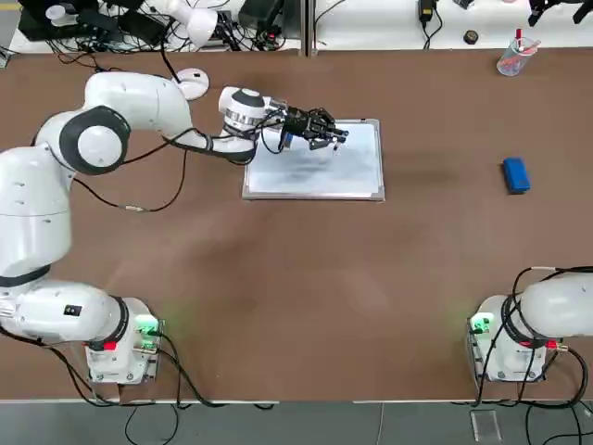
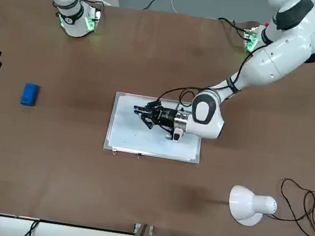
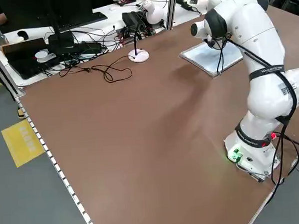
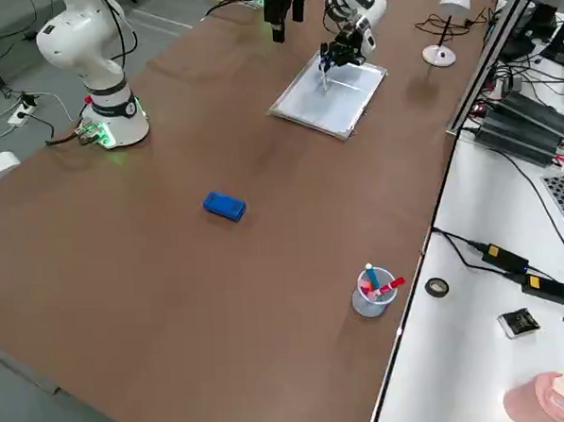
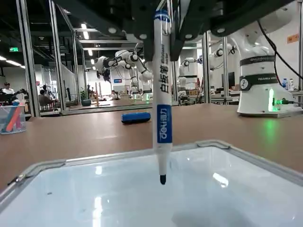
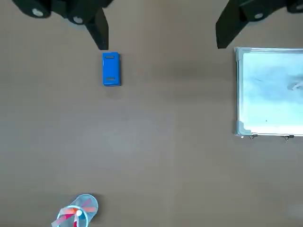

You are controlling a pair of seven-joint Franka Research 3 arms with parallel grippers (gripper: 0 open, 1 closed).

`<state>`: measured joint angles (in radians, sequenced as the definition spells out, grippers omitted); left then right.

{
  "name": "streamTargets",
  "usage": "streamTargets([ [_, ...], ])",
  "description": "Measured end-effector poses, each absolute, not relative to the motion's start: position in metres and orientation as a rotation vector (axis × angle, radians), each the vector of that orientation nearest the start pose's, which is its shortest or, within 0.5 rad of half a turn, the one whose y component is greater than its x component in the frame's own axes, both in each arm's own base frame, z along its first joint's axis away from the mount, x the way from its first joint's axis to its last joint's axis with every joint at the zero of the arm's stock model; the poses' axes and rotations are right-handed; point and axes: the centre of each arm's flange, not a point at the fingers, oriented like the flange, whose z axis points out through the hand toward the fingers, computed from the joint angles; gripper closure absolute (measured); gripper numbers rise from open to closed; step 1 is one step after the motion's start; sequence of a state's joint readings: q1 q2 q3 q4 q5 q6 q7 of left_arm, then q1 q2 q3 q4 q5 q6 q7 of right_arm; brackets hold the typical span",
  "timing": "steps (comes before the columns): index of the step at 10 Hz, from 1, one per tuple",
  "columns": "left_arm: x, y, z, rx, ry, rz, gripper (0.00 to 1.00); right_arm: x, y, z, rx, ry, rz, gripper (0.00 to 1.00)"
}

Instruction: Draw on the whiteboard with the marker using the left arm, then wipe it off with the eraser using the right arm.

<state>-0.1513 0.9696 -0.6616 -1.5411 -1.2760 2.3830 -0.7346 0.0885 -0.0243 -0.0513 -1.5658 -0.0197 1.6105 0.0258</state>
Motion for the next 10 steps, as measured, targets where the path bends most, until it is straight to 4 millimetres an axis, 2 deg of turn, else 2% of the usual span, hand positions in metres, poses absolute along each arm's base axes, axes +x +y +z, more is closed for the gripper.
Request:
streamTargets([
  [6,0.546,-0.462,0.160,1.595,1.211,-1.139,0.83,0.551,0.019,0.644,-3.156,-0.020,-0.109,0.00],
  [10,0.551,-0.462,0.160,1.604,1.202,-1.117,0.83,0.551,0.019,0.643,-3.156,-0.020,-0.108,0.00],
])
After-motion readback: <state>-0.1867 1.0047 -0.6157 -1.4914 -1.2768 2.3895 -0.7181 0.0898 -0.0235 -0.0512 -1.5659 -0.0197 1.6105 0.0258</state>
